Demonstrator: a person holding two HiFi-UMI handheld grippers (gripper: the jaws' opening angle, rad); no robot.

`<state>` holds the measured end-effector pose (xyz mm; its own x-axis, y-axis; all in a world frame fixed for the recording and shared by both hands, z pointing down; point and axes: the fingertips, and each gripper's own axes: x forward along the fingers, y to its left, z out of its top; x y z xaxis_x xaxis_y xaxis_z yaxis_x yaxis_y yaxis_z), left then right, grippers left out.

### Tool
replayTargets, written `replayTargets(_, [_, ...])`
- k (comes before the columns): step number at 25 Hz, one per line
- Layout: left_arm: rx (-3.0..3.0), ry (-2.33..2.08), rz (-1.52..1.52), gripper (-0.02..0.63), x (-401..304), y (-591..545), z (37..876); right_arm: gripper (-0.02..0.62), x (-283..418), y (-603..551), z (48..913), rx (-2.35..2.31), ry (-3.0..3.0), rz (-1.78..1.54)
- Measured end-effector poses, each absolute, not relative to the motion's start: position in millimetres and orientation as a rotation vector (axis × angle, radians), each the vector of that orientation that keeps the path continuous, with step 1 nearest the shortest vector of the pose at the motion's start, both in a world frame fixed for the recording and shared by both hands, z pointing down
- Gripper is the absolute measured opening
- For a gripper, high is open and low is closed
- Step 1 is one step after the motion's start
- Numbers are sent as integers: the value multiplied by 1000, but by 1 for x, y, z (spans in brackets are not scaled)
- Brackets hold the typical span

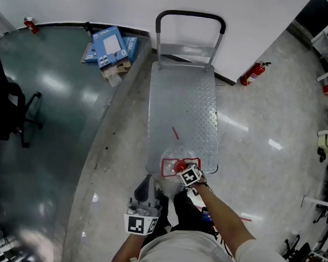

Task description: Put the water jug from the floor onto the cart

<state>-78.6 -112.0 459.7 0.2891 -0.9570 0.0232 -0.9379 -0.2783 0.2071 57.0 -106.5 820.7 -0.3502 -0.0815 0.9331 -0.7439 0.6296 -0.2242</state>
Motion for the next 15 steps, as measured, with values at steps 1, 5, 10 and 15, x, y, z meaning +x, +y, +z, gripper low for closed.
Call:
replayTargets(1, [2372, -1765, -157, 3, -78, -112, 460, 279, 58, -106, 822, 662, -1816, 802])
replayTargets(5, [2374, -1769, -154, 3, -79, -110, 460, 279, 57, -105, 822, 662, -1804, 800])
replayTargets(10, [2376, -1766, -155, 3, -79, -109, 459, 279, 58, -107, 817, 690, -1822, 810])
replayTargets(15, [2379, -1765, -163, 3, -80, -109, 459, 279, 61, -112, 802, 712, -1828, 799])
